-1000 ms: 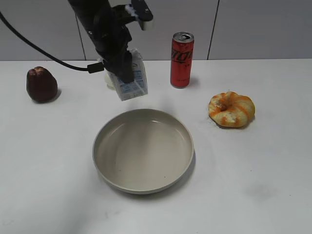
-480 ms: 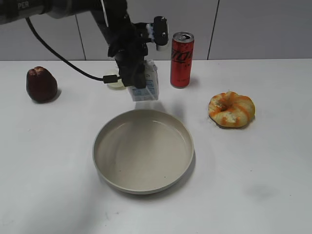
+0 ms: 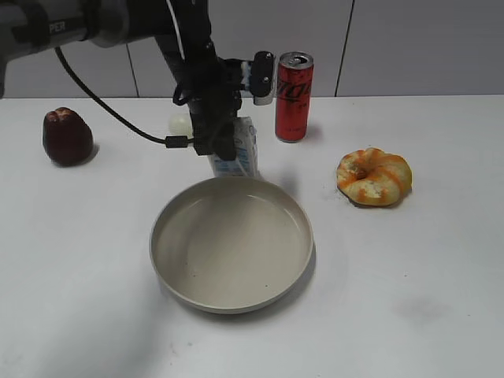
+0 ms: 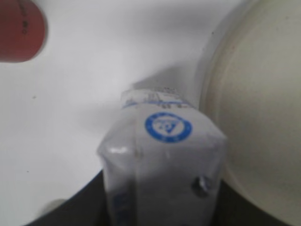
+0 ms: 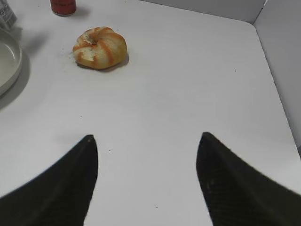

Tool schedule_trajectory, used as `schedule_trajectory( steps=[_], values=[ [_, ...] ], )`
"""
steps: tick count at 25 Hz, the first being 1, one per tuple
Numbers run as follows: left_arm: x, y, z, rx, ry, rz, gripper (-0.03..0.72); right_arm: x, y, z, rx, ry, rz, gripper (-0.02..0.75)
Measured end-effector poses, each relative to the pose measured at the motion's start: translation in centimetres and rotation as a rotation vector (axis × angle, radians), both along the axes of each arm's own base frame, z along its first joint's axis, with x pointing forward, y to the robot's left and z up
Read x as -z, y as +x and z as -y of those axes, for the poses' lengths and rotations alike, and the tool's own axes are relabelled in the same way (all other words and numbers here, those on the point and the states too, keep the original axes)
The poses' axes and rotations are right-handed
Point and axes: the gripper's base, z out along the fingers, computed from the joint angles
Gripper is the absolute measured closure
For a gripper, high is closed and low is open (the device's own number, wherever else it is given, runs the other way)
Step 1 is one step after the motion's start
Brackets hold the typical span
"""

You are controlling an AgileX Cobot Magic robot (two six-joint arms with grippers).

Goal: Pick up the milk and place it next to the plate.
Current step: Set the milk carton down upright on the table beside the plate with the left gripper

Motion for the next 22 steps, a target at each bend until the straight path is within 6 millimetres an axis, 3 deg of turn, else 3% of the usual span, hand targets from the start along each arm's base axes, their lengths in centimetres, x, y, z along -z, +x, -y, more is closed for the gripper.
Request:
schedule_trajectory(
  steps=[6, 8, 12, 14, 18, 22],
  values=[
    [0.3, 0.1, 0.1, 0.002, 0.001, -0.005, 0.414, 0.0, 0.0, 0.0, 0.000, 0.000, 0.000, 0.238],
    [0.3, 0.0, 0.1, 0.002, -0.003, -0.009, 0.353, 0.0, 0.0, 0.0, 0.000, 0.000, 0.000, 0.238],
    [-0.1, 0.0, 0.2, -0.001, -0.019, -0.004, 0.136, 0.0, 0.0, 0.0, 0.000, 0.000, 0.000, 0.238],
    [-0.6, -0.1, 0.1, -0.003, -0.026, 0.005, 0.090, 0.0, 0.0, 0.0, 0.000, 0.000, 0.000, 0.238],
    [-3.5, -0.3, -0.4, -0.056, -0.061, 0.034, 0.076, 0.0, 0.0, 0.0, 0.000, 0.000, 0.000, 0.238],
    [-8.0, -0.2, -2.7, -0.243, -0.091, 0.074, 0.078, 0.0, 0.0, 0.0, 0.000, 0.000, 0.000, 0.238]
  ],
)
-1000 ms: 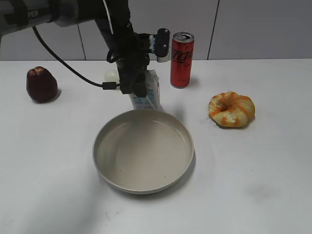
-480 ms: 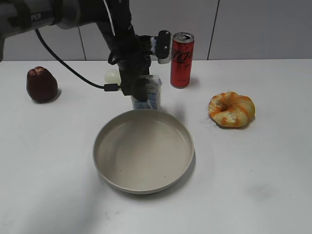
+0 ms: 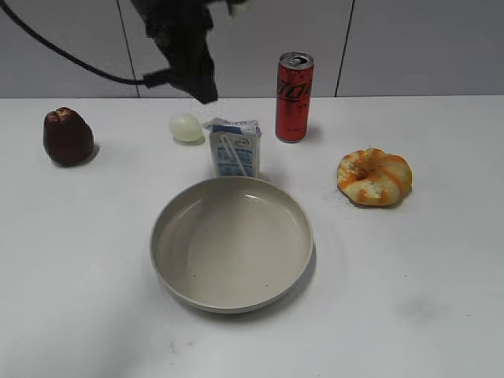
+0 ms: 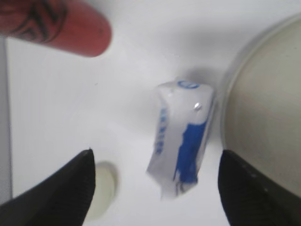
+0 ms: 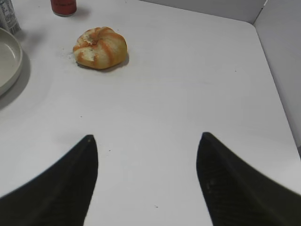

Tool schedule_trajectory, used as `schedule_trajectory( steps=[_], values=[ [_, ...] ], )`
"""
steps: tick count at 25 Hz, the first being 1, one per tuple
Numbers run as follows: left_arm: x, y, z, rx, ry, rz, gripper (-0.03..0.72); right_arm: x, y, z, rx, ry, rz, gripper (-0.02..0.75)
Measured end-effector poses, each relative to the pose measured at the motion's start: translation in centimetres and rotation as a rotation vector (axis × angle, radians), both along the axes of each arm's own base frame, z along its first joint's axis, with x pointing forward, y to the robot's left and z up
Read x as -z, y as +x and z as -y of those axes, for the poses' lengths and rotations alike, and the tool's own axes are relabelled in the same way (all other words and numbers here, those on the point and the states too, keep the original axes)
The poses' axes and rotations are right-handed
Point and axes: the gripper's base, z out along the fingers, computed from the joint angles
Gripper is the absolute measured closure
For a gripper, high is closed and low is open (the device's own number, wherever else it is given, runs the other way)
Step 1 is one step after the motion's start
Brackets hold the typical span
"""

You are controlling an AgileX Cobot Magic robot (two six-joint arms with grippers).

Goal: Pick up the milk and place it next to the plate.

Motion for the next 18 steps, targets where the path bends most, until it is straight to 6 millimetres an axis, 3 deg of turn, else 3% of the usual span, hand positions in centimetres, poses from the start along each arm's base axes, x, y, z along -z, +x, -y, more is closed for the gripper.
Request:
schedule_trajectory(
  steps=[5, 10, 14, 18],
  values=[
    [-4.7, 0.3, -5.4, -0.516, -0.004, -0.010, 0.086, 0.0, 0.0, 0.0, 0.000, 0.000, 0.000, 0.238],
    [-6.4, 1.5, -11.7, -1.013, -0.163, -0.113, 0.095, 0.0, 0.0, 0.0, 0.000, 0.000, 0.000, 0.238],
    [-7.1, 0.6, -15.4, -1.157, -0.260, -0.221, 0.096, 0.0, 0.0, 0.0, 0.000, 0.000, 0.000, 0.238],
    [-7.4, -1.9, -17.9, -1.217, -0.245, -0.257, 0.096, 0.0, 0.0, 0.0, 0.000, 0.000, 0.000, 0.238]
  ],
)
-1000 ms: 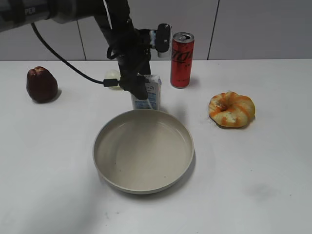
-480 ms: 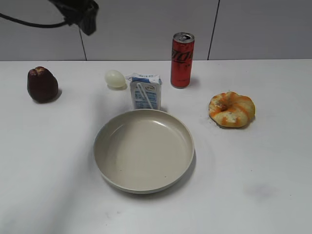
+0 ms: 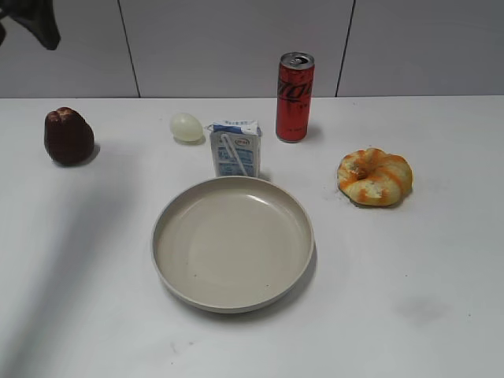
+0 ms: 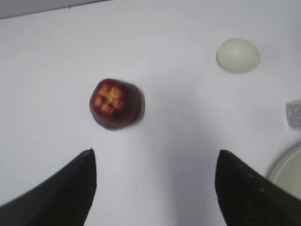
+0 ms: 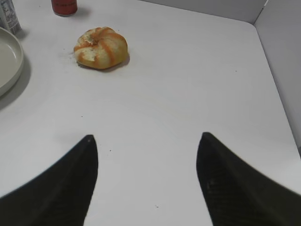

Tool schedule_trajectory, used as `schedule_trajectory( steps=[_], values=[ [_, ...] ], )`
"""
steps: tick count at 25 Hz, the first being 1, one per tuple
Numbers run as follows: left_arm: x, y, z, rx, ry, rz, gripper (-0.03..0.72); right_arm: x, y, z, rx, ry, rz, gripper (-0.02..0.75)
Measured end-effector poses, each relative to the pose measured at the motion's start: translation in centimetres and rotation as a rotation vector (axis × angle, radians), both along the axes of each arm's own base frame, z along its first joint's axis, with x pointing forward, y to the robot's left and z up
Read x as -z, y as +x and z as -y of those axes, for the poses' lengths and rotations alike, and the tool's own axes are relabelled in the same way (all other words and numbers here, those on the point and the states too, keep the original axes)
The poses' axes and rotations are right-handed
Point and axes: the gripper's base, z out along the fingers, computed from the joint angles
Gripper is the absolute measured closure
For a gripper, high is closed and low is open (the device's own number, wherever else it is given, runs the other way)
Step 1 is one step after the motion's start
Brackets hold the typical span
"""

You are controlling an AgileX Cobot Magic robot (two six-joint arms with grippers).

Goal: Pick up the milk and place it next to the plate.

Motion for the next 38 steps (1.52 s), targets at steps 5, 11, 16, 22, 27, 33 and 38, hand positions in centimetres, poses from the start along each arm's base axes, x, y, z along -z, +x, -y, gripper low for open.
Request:
schedule_trajectory(
  steps=[5, 11, 16, 22, 27, 33, 38],
  values=[
    [-0.6, -4.9, -2.5, -0.049, 0.006, -0.039, 0.096, 0.0, 0.0, 0.0, 0.000, 0.000, 0.000, 0.238],
    [-0.7, -11.8, -4.2, -0.078, 0.012, -0.062, 0.098, 0.0, 0.0, 0.0, 0.000, 0.000, 0.000, 0.238],
    [-0.2, -18.3, -4.9, -0.077, 0.010, -0.051, 0.098, 0.0, 0.0, 0.0, 0.000, 0.000, 0.000, 0.238],
    [0.7, -25.5, -5.6, -0.084, -0.004, 0.025, 0.098, 0.0, 0.0, 0.0, 0.000, 0.000, 0.000, 0.238],
    [1.3, -30.8, -6.1, -0.086, -0.023, 0.147, 0.098, 0.0, 0.0, 0.0, 0.000, 0.000, 0.000, 0.238],
    [3.3, -35.8, -6.6, -0.085, -0.045, 0.288, 0.098, 0.0, 0.0, 0.0, 0.000, 0.000, 0.000, 0.238],
    [4.9, -38.9, -6.9, -0.084, -0.064, 0.413, 0.098, 0.0, 0.0, 0.0, 0.000, 0.000, 0.000, 0.238]
  ],
)
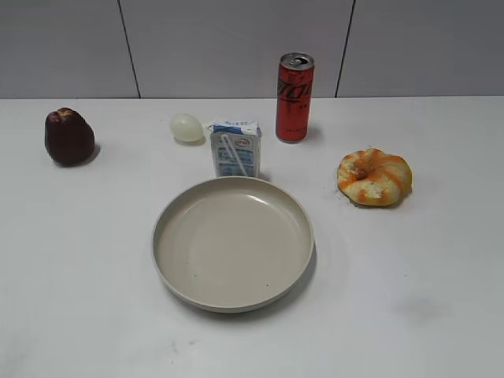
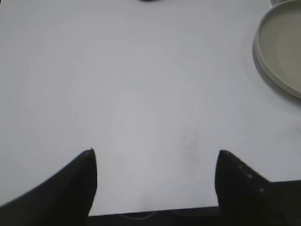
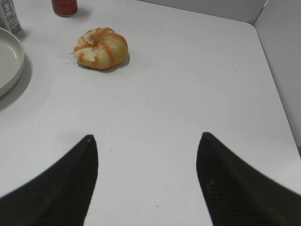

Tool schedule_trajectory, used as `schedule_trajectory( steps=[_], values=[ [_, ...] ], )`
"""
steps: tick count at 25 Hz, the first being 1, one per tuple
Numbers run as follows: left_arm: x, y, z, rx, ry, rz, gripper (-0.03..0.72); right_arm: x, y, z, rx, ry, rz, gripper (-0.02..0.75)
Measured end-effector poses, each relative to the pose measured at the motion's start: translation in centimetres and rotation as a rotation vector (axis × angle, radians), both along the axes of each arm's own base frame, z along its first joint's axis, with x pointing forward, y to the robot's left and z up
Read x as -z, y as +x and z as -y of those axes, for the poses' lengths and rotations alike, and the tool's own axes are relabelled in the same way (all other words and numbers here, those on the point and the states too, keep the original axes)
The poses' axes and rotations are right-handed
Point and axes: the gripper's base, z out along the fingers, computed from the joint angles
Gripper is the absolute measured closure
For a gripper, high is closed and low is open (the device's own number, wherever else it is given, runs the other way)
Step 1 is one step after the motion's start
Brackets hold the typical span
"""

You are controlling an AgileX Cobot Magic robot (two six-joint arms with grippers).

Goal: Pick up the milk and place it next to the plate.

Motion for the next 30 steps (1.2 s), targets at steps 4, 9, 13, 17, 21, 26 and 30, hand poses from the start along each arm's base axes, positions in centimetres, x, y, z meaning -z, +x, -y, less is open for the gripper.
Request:
schedule_trajectory(
  steps=[4, 9, 13, 17, 21, 26, 30],
  values=[
    [1.5, -1.6, -0.2, 0.000, -0.008, 0.081, 0.098, 0.0, 0.0, 0.0, 0.000, 0.000, 0.000, 0.238],
    [1.7, -1.8, -0.2, -0.008, -0.019, 0.151, 0.098, 0.0, 0.0, 0.0, 0.000, 0.001, 0.001, 0.238],
    [2.0, -1.2, -0.2, -0.023, -0.038, 0.182, 0.098, 0.0, 0.0, 0.0, -0.001, 0.002, 0.001, 0.238],
    [2.0, -1.1, -0.2, -0.030, -0.046, 0.186, 0.098, 0.0, 0.0, 0.0, -0.001, 0.002, 0.001, 0.238],
    [2.0, -1.1, -0.2, -0.031, -0.048, 0.191, 0.098, 0.0, 0.0, 0.0, -0.001, 0.002, 0.001, 0.238],
    [2.0, -1.1, -0.2, -0.032, -0.048, 0.192, 0.099, 0.0, 0.0, 0.0, -0.001, 0.002, 0.001, 0.238],
    [2.0, -1.1, -0.2, -0.032, -0.048, 0.192, 0.099, 0.0, 0.0, 0.0, -0.001, 0.002, 0.001, 0.238]
  ],
)
